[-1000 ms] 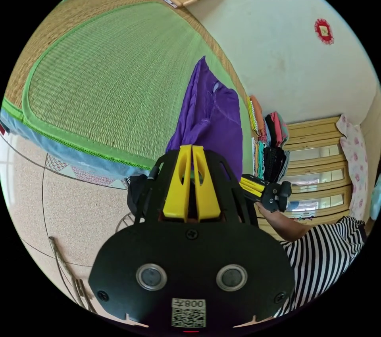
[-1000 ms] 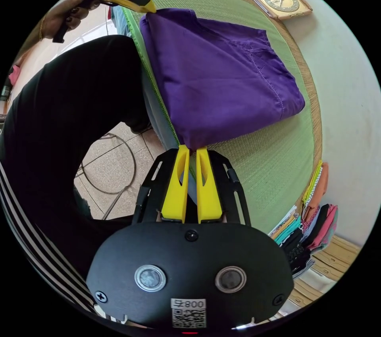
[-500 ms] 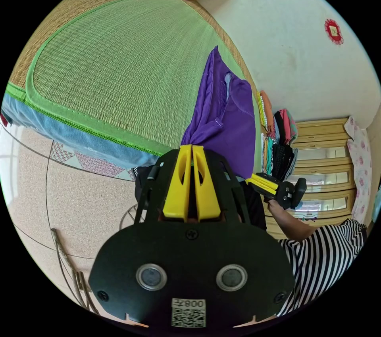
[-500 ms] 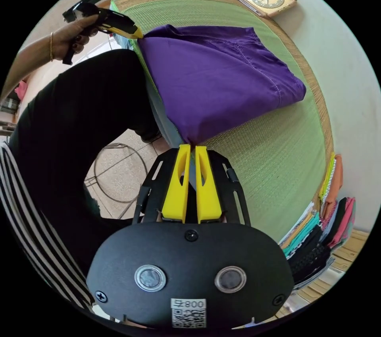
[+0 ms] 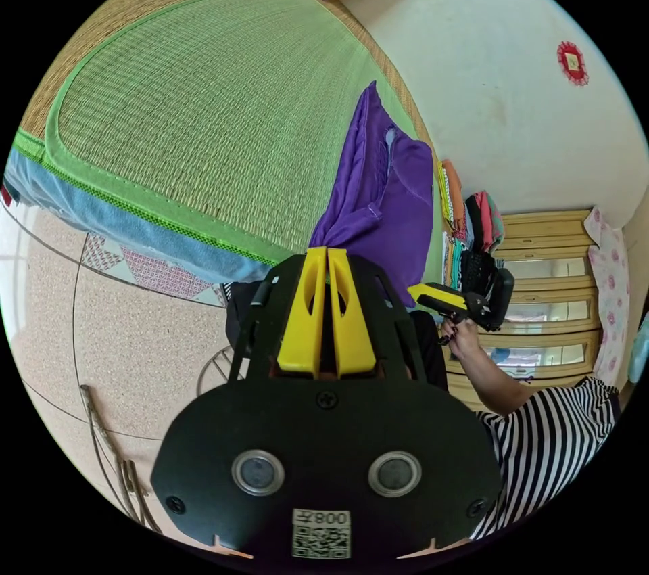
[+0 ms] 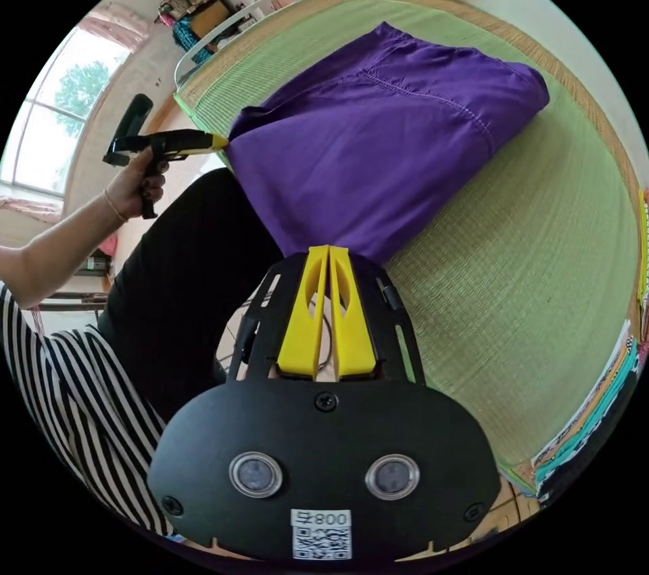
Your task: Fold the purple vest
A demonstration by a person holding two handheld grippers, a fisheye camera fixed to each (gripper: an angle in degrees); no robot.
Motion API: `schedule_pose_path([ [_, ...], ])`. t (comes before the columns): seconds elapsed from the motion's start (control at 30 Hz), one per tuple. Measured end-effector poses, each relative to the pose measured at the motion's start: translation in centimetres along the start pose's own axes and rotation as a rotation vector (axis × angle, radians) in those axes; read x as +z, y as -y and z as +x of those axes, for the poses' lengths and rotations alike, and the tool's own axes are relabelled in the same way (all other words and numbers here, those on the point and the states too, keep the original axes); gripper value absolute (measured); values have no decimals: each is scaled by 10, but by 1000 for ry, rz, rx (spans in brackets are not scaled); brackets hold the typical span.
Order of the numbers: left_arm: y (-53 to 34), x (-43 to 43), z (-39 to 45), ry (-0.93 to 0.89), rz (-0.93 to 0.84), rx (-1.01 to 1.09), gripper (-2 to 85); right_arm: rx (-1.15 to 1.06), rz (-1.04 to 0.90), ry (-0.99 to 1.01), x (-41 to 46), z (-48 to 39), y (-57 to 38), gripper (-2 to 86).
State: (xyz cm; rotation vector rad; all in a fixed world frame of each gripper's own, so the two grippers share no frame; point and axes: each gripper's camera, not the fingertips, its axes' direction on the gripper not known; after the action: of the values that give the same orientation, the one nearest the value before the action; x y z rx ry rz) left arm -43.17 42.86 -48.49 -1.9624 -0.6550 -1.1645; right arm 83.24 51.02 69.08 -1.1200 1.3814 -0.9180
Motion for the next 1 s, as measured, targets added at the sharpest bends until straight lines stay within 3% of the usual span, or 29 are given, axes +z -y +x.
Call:
schedule_pose_path([
  [0.3,-11,0,72,161,106,259,2,-21,-16,35,-25,25,-6,1],
  [0.43,-18,-2,78,259,160,209,2,-49,-40,19,-38,30,-9,1],
  [0.63,-26,-10,78,233,212,167,1,-67,-35,25,-54,41,-17,1],
  [0.77,-12,24,103,157,61,321,1,-70,-35,33,-67,50,-23,1],
  [0.87,-5,58,96,346,-92,294,1,-51,-30,74,-82,60,-28,1],
  [1.0,-7,62,83,238,-88,230,0,38,80,161,-126,93,-36,1],
])
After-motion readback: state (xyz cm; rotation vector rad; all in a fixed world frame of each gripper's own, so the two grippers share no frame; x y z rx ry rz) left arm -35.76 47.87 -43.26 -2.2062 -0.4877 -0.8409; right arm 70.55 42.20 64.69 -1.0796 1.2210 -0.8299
